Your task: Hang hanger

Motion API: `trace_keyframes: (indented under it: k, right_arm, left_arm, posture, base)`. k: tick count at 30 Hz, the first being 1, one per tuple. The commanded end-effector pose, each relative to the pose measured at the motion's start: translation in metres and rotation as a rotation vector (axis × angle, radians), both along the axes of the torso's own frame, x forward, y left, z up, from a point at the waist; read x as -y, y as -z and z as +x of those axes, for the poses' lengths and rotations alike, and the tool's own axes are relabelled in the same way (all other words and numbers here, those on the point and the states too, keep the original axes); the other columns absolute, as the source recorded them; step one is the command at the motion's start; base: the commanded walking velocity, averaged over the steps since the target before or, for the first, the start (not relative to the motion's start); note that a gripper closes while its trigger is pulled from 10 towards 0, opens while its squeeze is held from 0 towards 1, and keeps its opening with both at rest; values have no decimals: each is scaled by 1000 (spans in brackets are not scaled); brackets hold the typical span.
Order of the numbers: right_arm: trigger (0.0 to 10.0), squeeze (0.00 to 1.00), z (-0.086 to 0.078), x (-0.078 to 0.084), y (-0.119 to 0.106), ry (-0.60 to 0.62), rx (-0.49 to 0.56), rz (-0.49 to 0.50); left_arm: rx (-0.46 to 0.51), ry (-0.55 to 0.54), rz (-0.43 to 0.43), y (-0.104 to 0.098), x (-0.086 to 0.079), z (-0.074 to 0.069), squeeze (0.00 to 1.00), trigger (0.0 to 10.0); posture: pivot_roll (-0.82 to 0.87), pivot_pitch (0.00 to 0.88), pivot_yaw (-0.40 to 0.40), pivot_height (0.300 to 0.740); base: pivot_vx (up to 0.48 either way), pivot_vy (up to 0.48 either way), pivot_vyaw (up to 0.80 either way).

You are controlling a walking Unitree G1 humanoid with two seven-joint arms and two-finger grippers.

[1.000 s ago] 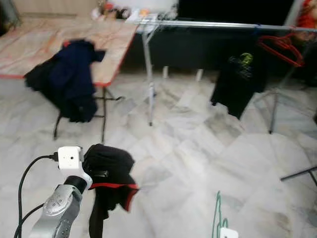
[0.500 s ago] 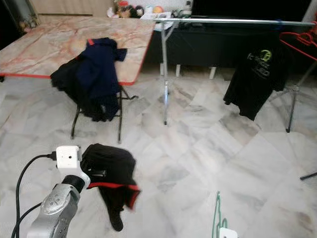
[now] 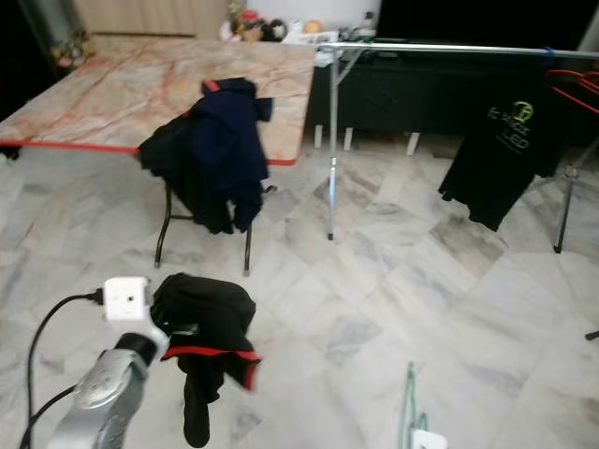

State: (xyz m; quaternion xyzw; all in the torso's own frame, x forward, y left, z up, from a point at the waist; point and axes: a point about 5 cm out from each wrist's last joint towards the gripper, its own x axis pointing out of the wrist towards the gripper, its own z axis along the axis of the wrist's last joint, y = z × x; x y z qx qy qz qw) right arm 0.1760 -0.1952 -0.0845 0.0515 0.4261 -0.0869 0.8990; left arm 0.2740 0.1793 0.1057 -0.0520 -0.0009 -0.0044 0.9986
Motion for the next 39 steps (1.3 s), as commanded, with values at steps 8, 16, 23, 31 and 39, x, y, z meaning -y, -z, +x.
trace_keyframes:
  k: [8,16,23,31,39]
  right_arm:
    - [10000,0,-9,8,3,14,-30,-18]
    - [10000,0,-9,8,3,14,-32,-17]
    - [10000,0,-9,8,3,10,-34,-18]
    - [10000,0,-9,9,3,3,-37,-21]
    - [10000,0,-13,18,3,-3,-52,-28]
  left_arm:
    - [33,18,-3,-7,7,2,0,10000]
    - [34,12,2,-7,5,2,0,10000]
    - [46,21,14,-8,7,0,0,10000]
    - [58,19,1,-10,8,-1,0,10000]
    - [63,17,-22,-11,8,0,0,10000]
  posture:
    - [-15,109,24,740]
    - [-10,110,24,740]
    - [-5,109,18,740]
    - [-3,109,13,740]
    - [-6,112,4,740]
  base:
    - [0,346,0]
    - [0,345,0]
    - [0,126,0]
    - [0,0,0]
    - [0,0,0]
